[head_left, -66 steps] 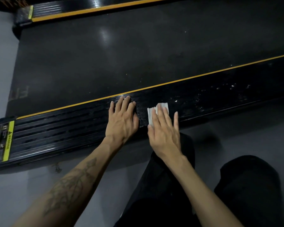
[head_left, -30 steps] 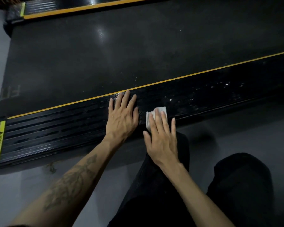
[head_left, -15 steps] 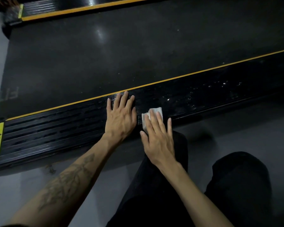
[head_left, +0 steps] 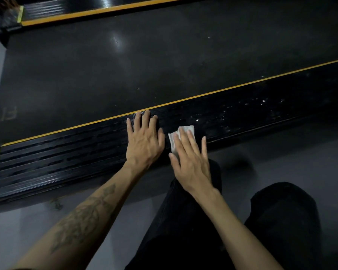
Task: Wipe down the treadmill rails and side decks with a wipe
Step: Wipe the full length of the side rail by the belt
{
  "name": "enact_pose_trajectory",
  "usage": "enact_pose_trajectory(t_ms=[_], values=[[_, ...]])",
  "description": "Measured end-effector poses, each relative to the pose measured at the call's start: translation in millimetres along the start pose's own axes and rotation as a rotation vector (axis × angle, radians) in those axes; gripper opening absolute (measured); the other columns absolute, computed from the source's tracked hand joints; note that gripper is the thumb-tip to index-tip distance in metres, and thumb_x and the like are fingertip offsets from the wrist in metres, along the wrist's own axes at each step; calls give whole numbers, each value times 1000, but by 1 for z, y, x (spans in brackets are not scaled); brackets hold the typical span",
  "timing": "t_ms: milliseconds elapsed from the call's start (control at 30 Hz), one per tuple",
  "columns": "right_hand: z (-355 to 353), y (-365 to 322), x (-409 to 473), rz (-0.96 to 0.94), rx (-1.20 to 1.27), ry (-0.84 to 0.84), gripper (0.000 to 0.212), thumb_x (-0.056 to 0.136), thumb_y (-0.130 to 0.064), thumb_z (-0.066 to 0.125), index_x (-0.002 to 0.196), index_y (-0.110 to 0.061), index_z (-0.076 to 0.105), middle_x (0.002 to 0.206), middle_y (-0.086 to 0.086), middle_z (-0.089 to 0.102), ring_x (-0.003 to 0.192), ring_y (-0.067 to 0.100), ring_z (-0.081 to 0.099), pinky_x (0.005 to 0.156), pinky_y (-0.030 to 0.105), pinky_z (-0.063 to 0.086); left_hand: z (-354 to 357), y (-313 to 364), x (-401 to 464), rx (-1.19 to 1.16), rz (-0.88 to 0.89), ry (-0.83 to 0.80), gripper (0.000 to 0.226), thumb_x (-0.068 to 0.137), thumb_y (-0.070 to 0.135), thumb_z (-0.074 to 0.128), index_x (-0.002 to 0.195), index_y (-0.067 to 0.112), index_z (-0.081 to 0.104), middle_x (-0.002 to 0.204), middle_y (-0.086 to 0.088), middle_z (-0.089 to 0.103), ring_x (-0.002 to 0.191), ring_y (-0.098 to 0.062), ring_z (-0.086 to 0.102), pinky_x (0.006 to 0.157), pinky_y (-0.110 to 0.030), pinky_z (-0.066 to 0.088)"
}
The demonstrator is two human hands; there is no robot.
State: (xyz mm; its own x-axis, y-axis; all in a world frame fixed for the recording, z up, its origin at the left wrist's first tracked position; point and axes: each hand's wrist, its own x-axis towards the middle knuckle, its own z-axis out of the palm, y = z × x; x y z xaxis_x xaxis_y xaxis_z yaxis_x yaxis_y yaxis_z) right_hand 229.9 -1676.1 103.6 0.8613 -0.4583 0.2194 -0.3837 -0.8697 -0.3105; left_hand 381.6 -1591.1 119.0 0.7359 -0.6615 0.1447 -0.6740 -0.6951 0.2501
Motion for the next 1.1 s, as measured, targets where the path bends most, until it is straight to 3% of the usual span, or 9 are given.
enact_pose_trajectory(t_ms=[100, 233, 467, 667, 867, 1100], values=[[-6, 20, 9, 16, -42, -9, 58, 106, -40, 35, 160, -19, 35, 170, -1, 22, 158, 15, 14, 125, 61, 9, 2, -1, 0, -1, 12, 5, 58, 102, 45, 29, 149, 15, 45, 163, -11, 35, 155, -30, 21, 125, -60, 14], [-7, 14, -10, 136, -71, 44, 65, 104, -42, 34, 162, -14, 29, 171, 7, 18, 159, 20, 11, 127, 57, 8, 3, 1, 1, 5, 28, -2, 63, 102, 47, 24, 156, 18, 40, 168, -7, 27, 158, -24, 14, 127, -57, 10], [-6, 20, 13, -10, -51, -12, 62, 106, -47, 31, 160, -16, 34, 170, 2, 22, 158, 18, 15, 127, 58, 7, 3, 2, 0, 13, 21, 9, 65, 101, 46, 23, 156, 16, 41, 168, -8, 27, 158, -25, 15, 127, -56, 11], [-8, 17, -6, 153, -92, 47, 67, 106, -49, 31, 161, -12, 30, 171, 9, 18, 159, 23, 11, 127, 58, 6, 2, 5, 1, 20, 17, 14, 63, 101, 44, 25, 155, 16, 43, 167, -9, 30, 157, -26, 18, 127, -56, 12], [-4, 13, 20, -2, -19, 1, 59, 106, -45, 36, 159, -18, 35, 170, 3, 25, 158, 21, 17, 127, 56, 5, 3, 4, 1, 6, 13, 16, 63, 101, 44, 26, 154, 16, 44, 167, -10, 30, 157, -27, 19, 127, -55, 13], [-10, 22, 17, 52, 26, -14, 63, 106, -48, 31, 160, -17, 33, 171, 8, 19, 159, 21, 13, 127, 58, 5, 3, 7, 2, 5, 5, 46, 61, 100, 43, 30, 151, 16, 48, 164, -10, 36, 155, -29, 25, 125, -57, 18]])
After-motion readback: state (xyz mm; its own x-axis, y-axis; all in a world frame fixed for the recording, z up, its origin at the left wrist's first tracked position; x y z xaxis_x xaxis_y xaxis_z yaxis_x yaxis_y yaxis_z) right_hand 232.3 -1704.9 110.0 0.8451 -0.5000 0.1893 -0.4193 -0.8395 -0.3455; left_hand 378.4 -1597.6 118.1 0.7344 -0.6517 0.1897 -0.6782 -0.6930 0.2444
